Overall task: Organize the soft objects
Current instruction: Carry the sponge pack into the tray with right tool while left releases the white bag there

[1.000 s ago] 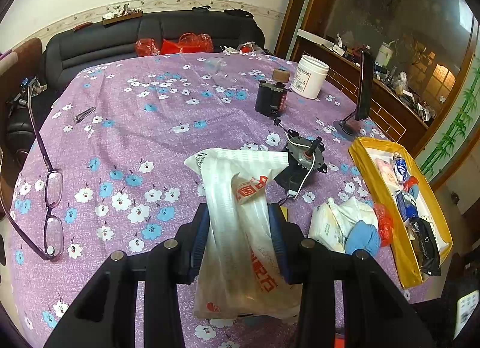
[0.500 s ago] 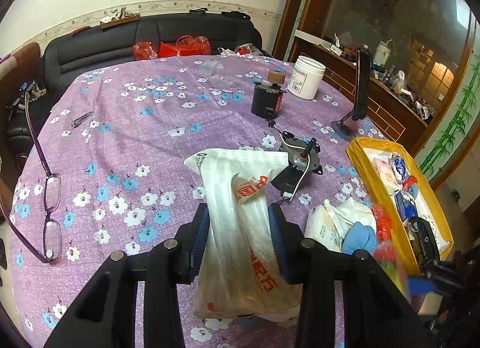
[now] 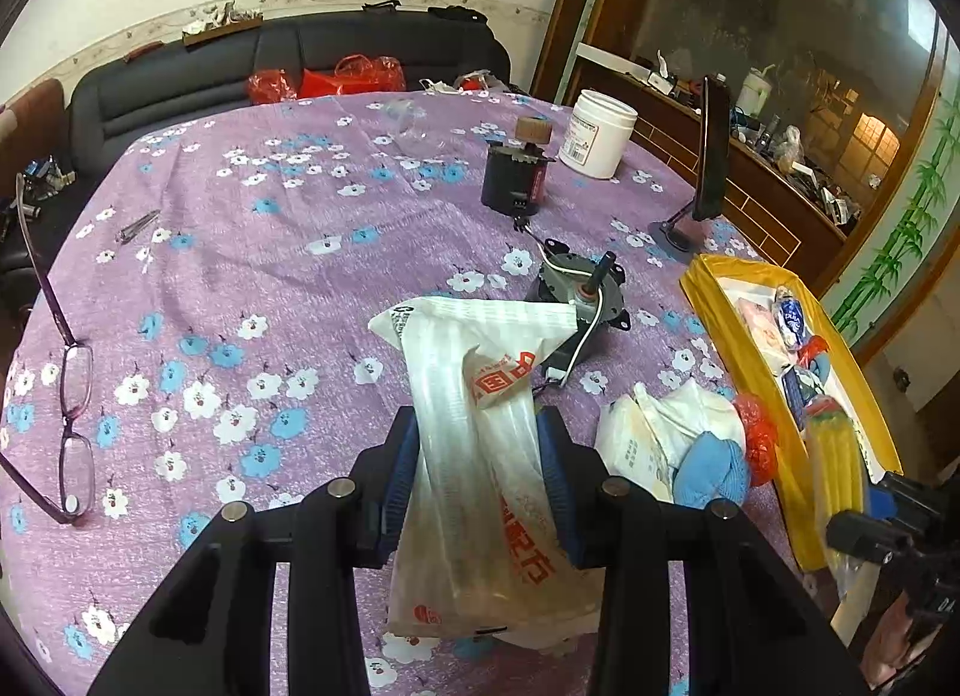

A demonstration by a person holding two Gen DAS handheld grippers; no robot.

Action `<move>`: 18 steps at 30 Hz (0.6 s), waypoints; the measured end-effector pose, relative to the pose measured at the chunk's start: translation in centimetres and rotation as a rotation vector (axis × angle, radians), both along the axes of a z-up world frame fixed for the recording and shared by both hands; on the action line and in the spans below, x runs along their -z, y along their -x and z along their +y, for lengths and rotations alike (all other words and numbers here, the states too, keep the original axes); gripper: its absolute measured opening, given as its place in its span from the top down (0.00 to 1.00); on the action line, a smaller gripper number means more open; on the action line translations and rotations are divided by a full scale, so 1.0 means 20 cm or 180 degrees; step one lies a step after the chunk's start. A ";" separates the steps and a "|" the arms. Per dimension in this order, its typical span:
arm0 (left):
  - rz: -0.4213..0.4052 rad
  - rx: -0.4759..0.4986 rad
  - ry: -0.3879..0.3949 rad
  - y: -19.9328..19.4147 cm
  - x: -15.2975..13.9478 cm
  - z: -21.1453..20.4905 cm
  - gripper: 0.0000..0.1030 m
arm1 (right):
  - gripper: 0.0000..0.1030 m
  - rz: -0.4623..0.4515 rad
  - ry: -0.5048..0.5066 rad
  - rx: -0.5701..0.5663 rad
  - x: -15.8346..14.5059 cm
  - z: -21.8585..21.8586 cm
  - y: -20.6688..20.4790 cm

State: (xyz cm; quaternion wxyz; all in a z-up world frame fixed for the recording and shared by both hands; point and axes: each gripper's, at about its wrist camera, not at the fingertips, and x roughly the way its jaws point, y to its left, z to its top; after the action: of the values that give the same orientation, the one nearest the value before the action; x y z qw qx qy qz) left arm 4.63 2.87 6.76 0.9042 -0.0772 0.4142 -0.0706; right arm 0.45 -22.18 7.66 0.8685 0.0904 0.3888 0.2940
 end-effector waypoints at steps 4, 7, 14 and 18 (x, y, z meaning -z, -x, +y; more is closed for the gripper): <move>0.0011 -0.0003 0.0009 0.00 -0.01 -0.01 0.63 | 0.59 0.0012 -0.0053 0.0150 -0.02 -0.09 -0.01; -0.0027 0.0015 -0.0004 0.02 -0.05 -0.03 0.63 | 0.59 0.0000 -0.0105 0.0244 -0.03 -0.15 -0.01; -0.0117 0.0119 -0.0068 0.06 -0.14 -0.12 0.63 | 0.59 -0.0005 -0.0197 0.0428 -0.06 -0.29 -0.03; -0.0152 0.0228 -0.0051 0.05 -0.19 -0.21 0.63 | 0.59 0.0017 -0.0256 0.0526 -0.06 -0.39 -0.02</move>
State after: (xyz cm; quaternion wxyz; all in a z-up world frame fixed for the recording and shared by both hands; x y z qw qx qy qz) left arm 3.53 -1.42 10.57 0.9113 -0.0533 0.3955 -0.1014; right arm 0.93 -29.89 8.96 0.8844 0.1578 0.3703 0.2364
